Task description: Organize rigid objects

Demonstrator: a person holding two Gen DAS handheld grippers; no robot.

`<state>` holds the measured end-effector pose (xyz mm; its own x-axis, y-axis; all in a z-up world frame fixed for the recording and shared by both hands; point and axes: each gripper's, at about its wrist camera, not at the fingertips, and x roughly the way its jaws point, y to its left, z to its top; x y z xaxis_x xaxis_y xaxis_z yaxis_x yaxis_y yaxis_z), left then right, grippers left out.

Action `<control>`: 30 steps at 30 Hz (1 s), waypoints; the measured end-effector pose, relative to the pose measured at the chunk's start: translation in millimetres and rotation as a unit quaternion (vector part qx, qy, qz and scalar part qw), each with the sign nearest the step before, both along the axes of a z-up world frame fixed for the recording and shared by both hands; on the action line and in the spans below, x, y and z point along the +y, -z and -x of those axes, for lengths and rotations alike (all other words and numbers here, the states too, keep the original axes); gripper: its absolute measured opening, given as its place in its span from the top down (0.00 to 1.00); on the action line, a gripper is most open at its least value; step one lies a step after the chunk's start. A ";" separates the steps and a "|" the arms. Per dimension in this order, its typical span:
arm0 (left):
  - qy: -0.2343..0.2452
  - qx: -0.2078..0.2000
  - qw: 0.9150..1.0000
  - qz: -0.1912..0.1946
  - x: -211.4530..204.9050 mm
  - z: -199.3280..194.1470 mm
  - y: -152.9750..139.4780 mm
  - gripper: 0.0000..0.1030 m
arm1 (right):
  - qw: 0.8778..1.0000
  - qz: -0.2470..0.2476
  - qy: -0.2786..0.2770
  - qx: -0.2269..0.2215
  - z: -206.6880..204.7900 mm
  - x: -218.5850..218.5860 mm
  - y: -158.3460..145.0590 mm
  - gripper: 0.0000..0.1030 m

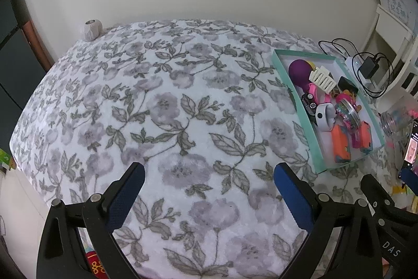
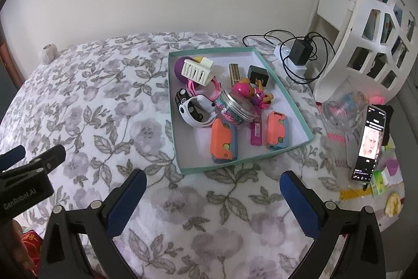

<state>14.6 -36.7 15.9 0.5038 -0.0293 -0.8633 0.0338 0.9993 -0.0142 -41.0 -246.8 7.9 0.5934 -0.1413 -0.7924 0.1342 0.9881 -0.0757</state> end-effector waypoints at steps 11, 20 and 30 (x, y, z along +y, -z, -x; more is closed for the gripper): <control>0.003 0.003 1.000 0.013 6.9 3.3 -3.1 0.04 | 1.000 -0.003 0.005 0.001 4.3 -1.7 0.9 0.00; 0.010 0.013 1.000 0.015 6.7 2.5 -1.1 0.04 | 1.000 -0.004 0.010 0.002 5.7 -2.6 1.6 0.00; 0.013 0.018 1.000 0.014 7.4 2.2 0.7 0.04 | 1.000 -0.007 0.020 -0.001 6.4 -5.1 1.8 0.00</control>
<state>12.4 -29.3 15.2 0.4710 -0.0656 -0.8797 0.0589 0.9973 -0.0428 -47.4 -251.8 6.1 0.5896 -0.1545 -0.7928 0.1741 0.9828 -0.0621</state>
